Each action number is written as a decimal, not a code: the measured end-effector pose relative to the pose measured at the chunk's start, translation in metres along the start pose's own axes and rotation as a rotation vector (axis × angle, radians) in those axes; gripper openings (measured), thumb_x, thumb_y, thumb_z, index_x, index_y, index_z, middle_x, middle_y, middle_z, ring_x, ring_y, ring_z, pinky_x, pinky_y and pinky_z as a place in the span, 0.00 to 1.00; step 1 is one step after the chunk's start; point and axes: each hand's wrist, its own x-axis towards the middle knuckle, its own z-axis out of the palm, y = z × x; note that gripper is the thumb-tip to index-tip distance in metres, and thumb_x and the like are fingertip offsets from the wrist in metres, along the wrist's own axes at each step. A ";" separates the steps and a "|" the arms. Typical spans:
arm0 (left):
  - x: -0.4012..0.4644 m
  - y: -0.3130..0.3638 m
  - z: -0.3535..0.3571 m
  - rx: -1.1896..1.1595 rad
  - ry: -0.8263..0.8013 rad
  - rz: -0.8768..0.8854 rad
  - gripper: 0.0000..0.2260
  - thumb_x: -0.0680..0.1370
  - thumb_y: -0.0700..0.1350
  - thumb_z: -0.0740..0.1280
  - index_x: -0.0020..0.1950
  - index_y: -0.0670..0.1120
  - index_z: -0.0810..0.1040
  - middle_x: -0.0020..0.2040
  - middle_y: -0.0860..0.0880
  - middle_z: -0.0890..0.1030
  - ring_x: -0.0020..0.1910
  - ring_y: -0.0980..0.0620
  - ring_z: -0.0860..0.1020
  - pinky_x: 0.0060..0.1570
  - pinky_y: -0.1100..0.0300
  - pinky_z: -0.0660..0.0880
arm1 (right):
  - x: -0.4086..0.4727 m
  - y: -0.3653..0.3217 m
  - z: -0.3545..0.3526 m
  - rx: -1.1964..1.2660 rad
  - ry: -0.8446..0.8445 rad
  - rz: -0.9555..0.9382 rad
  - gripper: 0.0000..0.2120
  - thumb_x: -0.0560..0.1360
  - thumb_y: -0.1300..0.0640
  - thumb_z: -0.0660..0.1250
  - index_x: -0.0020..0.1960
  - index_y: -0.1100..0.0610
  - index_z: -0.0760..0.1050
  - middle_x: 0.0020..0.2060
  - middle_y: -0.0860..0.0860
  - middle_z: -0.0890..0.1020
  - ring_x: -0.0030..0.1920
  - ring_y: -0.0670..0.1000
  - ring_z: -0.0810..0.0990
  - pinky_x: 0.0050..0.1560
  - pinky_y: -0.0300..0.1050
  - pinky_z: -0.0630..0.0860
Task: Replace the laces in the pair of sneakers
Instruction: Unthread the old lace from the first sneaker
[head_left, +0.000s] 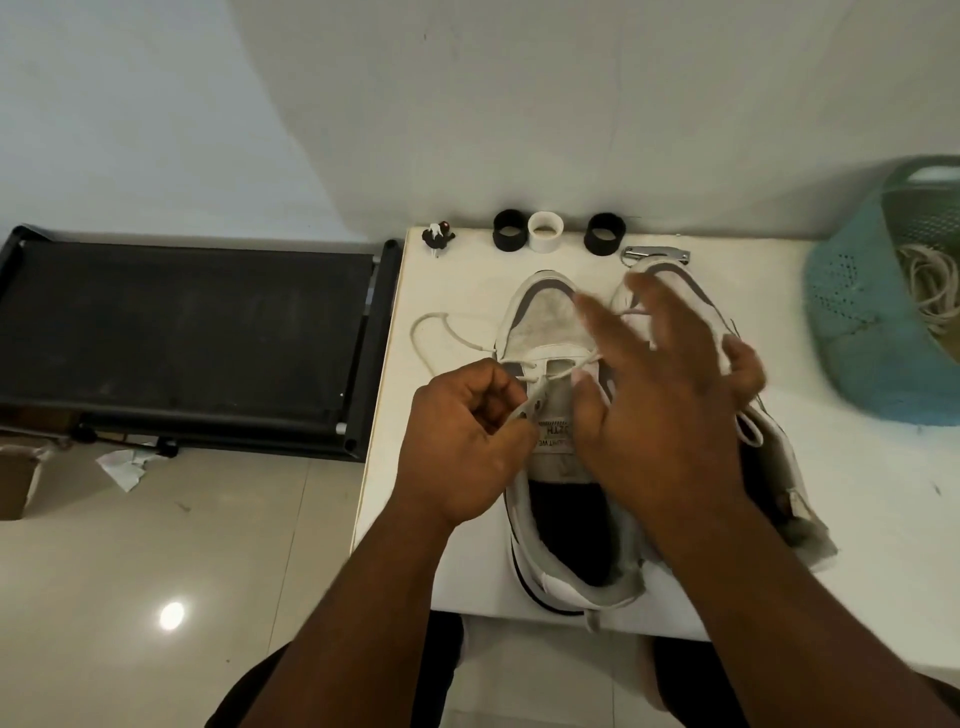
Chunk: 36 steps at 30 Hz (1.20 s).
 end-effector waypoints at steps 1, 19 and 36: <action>0.000 0.000 0.000 0.005 -0.005 0.009 0.04 0.67 0.39 0.68 0.39 0.46 0.80 0.29 0.55 0.77 0.27 0.56 0.72 0.29 0.63 0.70 | -0.003 -0.003 0.007 -0.016 -0.061 -0.054 0.22 0.72 0.49 0.70 0.66 0.42 0.77 0.75 0.51 0.68 0.74 0.54 0.67 0.69 0.69 0.57; 0.000 -0.003 -0.003 -0.036 0.023 0.013 0.05 0.70 0.46 0.73 0.39 0.47 0.79 0.28 0.55 0.75 0.27 0.57 0.71 0.30 0.62 0.70 | 0.008 0.019 0.008 0.077 -0.027 0.013 0.17 0.73 0.55 0.69 0.61 0.44 0.82 0.76 0.53 0.67 0.74 0.53 0.66 0.68 0.62 0.59; -0.001 -0.002 0.014 0.345 0.161 -0.058 0.06 0.65 0.54 0.72 0.38 0.55 0.79 0.30 0.57 0.79 0.30 0.57 0.78 0.35 0.62 0.74 | 0.013 0.031 0.004 0.140 0.177 0.102 0.04 0.75 0.61 0.68 0.48 0.54 0.77 0.53 0.53 0.76 0.51 0.56 0.78 0.53 0.55 0.70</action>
